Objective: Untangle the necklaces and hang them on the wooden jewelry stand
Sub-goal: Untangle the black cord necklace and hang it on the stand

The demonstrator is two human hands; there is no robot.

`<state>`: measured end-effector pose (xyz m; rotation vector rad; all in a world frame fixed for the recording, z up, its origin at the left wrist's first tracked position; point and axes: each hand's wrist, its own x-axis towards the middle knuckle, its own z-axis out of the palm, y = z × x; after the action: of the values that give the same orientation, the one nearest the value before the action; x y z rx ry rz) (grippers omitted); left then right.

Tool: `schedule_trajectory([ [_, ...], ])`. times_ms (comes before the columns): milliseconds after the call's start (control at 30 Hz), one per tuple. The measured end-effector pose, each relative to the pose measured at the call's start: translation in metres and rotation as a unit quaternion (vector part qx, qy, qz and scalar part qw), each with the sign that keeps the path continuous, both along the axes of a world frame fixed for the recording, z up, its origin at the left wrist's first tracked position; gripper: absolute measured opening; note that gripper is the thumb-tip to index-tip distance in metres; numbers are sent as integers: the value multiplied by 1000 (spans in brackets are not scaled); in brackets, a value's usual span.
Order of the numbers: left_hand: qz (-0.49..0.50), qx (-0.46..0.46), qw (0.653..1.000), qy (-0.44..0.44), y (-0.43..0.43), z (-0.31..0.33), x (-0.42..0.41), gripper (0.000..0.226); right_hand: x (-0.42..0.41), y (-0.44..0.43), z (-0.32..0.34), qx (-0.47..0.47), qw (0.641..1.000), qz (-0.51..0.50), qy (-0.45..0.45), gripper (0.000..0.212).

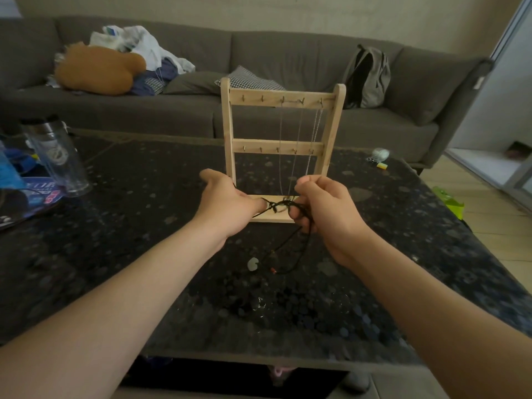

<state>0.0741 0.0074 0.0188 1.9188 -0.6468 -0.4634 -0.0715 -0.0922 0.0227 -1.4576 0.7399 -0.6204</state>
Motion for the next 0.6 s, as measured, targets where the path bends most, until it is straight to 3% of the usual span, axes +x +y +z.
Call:
schedule_trajectory([
  [133,7,3,1000,-24,4,0,2,74,-3,-3,1,-12,1000,15,-10,8],
  [267,-30,80,995,-50,6,4,1,18,-4,-7,-1,-49,999,11,-3,18],
  [333,-43,120,992,-10,2,1,0,43,-5,-8,0,-49,999,7,-4,22],
  [400,-44,149,988,0,1,2,-2,53,-6,-9,1,-35,999,14,-13,23],
  [500,-79,119,990,11,2,5,-2,57,-7,-10,0,-19,999,36,-26,23],
  [600,-123,46,987,91,5,8,-3,45,-6,-9,-1,-16,997,64,-29,22],
])
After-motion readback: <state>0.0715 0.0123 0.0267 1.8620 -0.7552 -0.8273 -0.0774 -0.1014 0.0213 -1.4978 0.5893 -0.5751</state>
